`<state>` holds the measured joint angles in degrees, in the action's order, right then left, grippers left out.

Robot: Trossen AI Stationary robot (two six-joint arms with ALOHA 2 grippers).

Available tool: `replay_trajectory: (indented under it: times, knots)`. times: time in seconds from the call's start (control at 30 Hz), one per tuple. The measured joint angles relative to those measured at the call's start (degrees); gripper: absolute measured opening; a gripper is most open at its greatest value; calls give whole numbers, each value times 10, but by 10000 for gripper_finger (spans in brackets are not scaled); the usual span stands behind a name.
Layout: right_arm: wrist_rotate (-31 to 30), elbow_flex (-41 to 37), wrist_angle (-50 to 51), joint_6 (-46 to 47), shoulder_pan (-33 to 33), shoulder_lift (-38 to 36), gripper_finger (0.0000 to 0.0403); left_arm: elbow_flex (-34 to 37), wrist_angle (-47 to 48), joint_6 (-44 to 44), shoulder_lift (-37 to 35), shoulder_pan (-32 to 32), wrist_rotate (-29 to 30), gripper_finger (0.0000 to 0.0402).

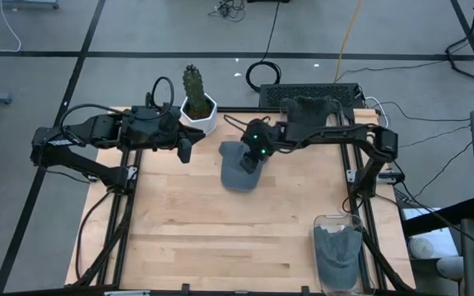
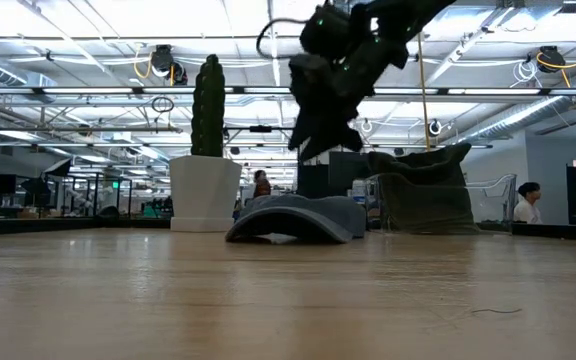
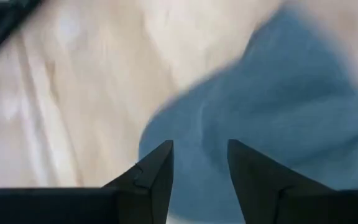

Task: Pick & Place hat
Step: Put the gray cap into the bottom transparent bin

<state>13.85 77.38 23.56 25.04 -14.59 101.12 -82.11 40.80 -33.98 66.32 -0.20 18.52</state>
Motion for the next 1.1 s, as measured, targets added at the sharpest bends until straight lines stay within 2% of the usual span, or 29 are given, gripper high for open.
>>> replay_trajectory:
  times: [0.13, 0.2, 0.33, 0.63, 0.73, 0.83, 1.03, 1.1]
  knots:
    - [-97, 0, -39, -6, 1, -17, 139, 0, -2, 6, 0, 0, 13, 76]
    - [-120, 0, -61, 2, -4, -17, 139, 0, -4, 7, 0, 2, 27, 76]
    - [-124, 0, -57, 27, -8, -3, 139, 0, -7, 7, 0, 3, 48, 76]
    - [-121, -3, 11, 11, 22, 22, 139, 0, -25, 19, 0, 3, 55, 76]
    - [-120, -3, -6, 12, 35, 33, 139, 0, -33, 22, 0, 3, 55, 76]
    - [-83, -22, -2, 13, 46, 34, 139, 0, -36, 24, 0, 3, 55, 76]
    - [49, -45, 14, 12, 62, 27, 139, 0, -36, 23, 0, 3, 55, 76]
    - [61, -47, 35, 0, 68, 17, 139, 0, -35, 23, 0, 3, 55, 76]
